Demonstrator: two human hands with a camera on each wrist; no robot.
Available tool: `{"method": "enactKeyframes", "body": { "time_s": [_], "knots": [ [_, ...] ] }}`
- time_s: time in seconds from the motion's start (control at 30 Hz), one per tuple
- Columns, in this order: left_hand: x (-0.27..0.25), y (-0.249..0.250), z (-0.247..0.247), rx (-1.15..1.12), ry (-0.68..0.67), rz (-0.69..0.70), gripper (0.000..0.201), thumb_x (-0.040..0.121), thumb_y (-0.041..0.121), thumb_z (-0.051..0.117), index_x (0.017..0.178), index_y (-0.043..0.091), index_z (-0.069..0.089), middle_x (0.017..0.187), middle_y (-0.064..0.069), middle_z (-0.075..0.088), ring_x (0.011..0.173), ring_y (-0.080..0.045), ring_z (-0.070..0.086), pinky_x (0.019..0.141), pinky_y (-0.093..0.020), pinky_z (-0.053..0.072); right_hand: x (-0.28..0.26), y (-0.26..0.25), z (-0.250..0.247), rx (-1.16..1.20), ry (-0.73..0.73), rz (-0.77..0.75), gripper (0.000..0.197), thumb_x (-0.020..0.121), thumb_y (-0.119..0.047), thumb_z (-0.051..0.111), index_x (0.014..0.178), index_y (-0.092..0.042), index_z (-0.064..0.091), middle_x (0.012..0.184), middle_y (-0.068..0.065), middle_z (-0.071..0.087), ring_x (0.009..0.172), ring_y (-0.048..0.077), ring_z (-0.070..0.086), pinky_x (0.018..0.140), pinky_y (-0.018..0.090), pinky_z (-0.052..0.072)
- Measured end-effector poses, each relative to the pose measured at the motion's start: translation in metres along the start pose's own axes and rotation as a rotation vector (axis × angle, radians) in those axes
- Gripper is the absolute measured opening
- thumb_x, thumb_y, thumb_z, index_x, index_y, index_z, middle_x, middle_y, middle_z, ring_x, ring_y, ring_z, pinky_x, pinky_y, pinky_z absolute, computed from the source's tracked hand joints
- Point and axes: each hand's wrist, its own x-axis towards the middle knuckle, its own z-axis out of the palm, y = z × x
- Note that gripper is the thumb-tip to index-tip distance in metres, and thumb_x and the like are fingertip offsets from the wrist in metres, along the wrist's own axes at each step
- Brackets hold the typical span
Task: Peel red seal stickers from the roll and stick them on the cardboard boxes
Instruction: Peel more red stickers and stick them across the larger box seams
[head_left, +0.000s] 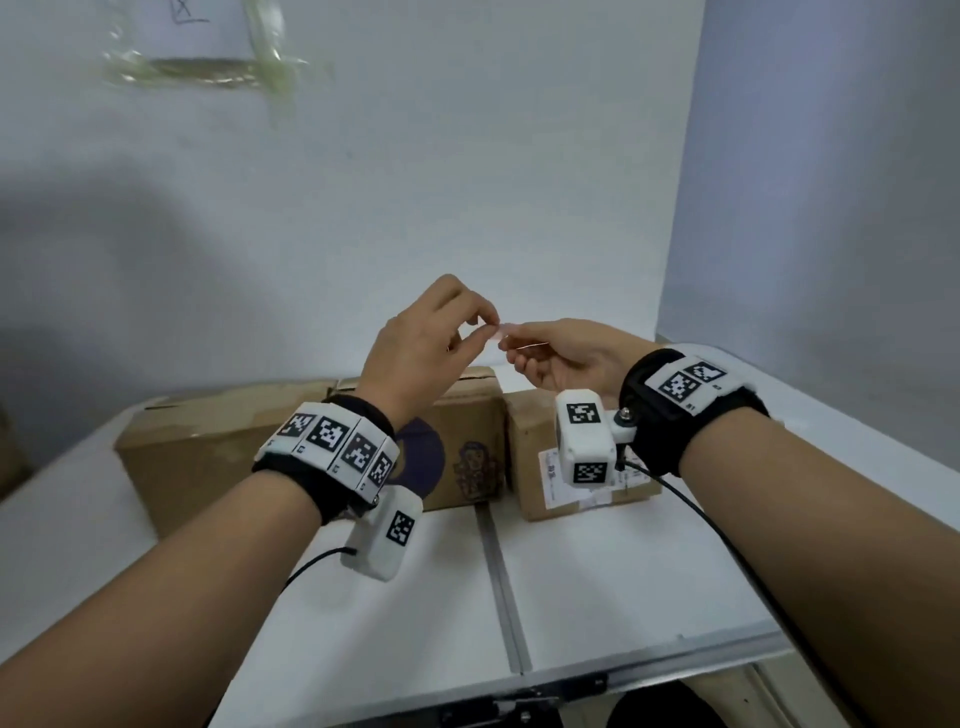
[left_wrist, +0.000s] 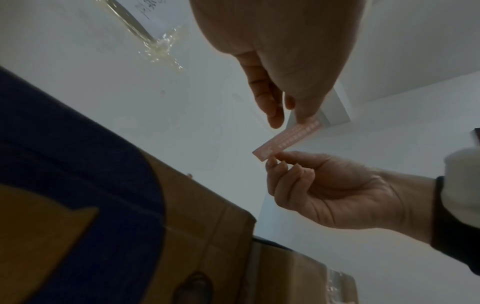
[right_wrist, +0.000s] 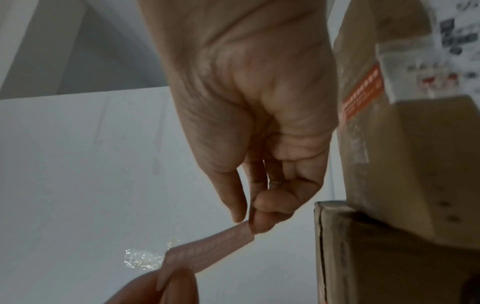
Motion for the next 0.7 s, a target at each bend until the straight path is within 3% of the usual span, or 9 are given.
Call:
{"method": "enactKeyframes", "body": {
  "time_s": [0.27, 0.43, 0.57, 0.7],
  "knots": [
    [-0.027, -0.04, -0.026, 0.066, -0.081, 0.007, 0.011, 0.09, 0.034, 0.058, 0.095, 0.027, 0.066, 0.096, 0.008, 0.056, 0.063, -0.012, 0.059, 0.06, -0.037, 0.053, 0.025, -0.005, 0.046, -0.048, -0.016, -0.112, 0.01, 0.092, -0.013, 0.06, 0.086, -0.005, 0.063, 0.067, 0.001, 0.056, 0.056, 0.004, 0.051, 0.045, 0.009, 0.043],
    [-0.046, -0.071, -0.041, 0.094, -0.149, -0.055, 0.009, 0.089, 0.03, 0.061, 0.093, 0.025, 0.067, 0.093, 0.008, 0.058, 0.066, -0.013, 0.059, 0.063, -0.039, 0.053, 0.044, -0.003, 0.08, -0.306, 0.021, -0.281, 0.013, 0.092, -0.016, 0.06, 0.086, -0.007, 0.065, 0.072, 0.001, 0.059, 0.06, 0.007, 0.052, 0.055, 0.014, 0.045],
    [-0.057, -0.101, -0.062, 0.072, -0.195, -0.153, 0.01, 0.087, 0.025, 0.064, 0.096, 0.025, 0.069, 0.091, 0.008, 0.064, 0.072, -0.011, 0.061, 0.071, -0.035, 0.055, 0.061, 0.0, 0.114, -0.395, 0.032, -0.362, 0.013, 0.093, -0.013, 0.058, 0.095, -0.002, 0.065, 0.073, 0.002, 0.06, 0.062, 0.006, 0.055, 0.051, 0.011, 0.046],
    [-0.074, -0.132, -0.083, 0.029, -0.221, -0.346, 0.025, 0.088, 0.012, 0.062, 0.111, 0.019, 0.07, 0.107, 0.002, 0.071, 0.089, -0.011, 0.065, 0.09, -0.027, 0.052, 0.079, -0.002, 0.139, -0.266, 0.073, -0.384, 0.012, 0.094, -0.013, 0.056, 0.096, -0.002, 0.061, 0.073, 0.003, 0.057, 0.061, 0.007, 0.053, 0.054, 0.013, 0.045]
  ]
}}
